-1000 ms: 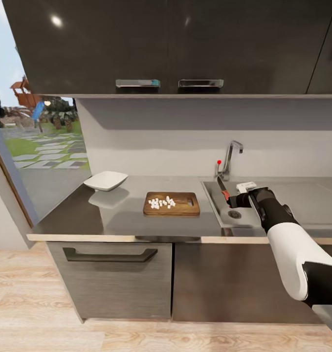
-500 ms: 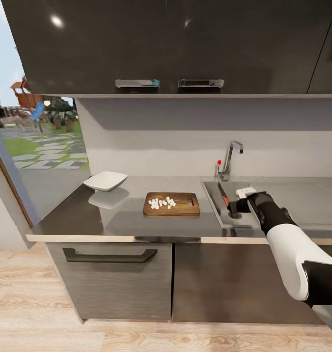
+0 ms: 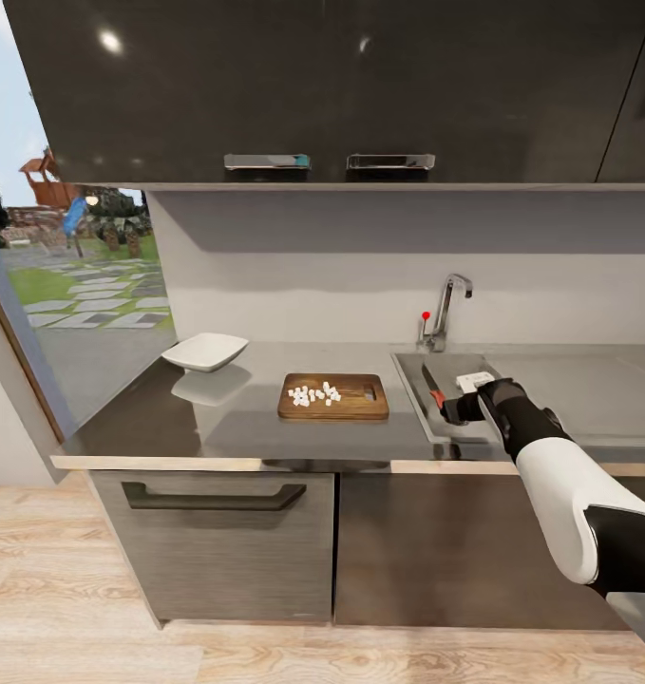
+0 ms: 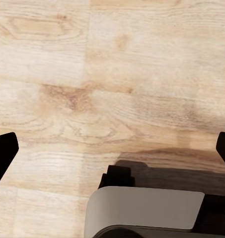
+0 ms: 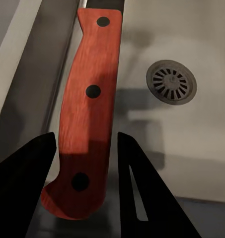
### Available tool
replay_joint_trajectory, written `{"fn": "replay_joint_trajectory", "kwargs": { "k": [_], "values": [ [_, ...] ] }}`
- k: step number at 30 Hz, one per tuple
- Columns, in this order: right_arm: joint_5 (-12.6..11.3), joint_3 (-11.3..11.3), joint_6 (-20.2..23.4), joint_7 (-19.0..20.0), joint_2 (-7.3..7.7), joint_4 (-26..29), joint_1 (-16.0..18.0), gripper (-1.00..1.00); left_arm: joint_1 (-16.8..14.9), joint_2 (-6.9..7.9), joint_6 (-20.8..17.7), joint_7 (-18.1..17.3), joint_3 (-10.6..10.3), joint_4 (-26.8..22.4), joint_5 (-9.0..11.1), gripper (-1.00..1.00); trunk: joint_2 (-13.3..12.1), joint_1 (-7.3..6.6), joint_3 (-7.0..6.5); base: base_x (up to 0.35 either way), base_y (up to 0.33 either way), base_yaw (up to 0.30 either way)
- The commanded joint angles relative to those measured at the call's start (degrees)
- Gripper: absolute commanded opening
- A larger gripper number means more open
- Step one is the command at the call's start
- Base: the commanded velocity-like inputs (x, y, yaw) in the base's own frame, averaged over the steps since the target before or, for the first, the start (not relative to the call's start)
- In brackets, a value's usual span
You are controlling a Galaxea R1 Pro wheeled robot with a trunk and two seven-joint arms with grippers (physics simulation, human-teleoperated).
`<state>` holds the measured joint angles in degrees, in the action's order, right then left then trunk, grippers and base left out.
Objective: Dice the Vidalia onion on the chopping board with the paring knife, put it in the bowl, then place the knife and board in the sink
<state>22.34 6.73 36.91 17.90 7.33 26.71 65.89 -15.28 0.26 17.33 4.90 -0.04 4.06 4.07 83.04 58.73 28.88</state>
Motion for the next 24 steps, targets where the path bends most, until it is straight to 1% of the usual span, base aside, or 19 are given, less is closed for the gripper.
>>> {"fn": "replay_joint_trajectory", "kwargs": {
  "k": [1,6,14,24],
  "values": [
    [0.6,0.4,0.1,0.5,-0.02,0.1,0.0,-1.0,-0.1,0.0,0.4,-0.1,0.0,0.3,0.4,1.0,0.0,0.0,0.06,0.0,0.0,0.0],
    [0.6,0.4,0.1,0.5,0.05,0.0,0.0,-1.0,-0.1,0.0,0.4,-0.1,0.0,0.3,0.4,1.0,0.0,0.0,0.06,0.007,-0.001,0.0],
    [0.6,0.4,0.1,0.5,0.21,0.0,0.0,-1.0,-0.1,0.0,0.4,-0.1,0.0,0.3,0.4,1.0,0.0,0.0,0.06,0.11,-0.081,0.0],
    [0.6,0.4,0.1,0.4,0.23,0.0,0.0,-1.0,-0.1,0.09,0.4,-0.1,0.0,0.3,0.4,1.0,0.0,0.0,0.06,0.008,-0.006,0.0]
  ]
}}
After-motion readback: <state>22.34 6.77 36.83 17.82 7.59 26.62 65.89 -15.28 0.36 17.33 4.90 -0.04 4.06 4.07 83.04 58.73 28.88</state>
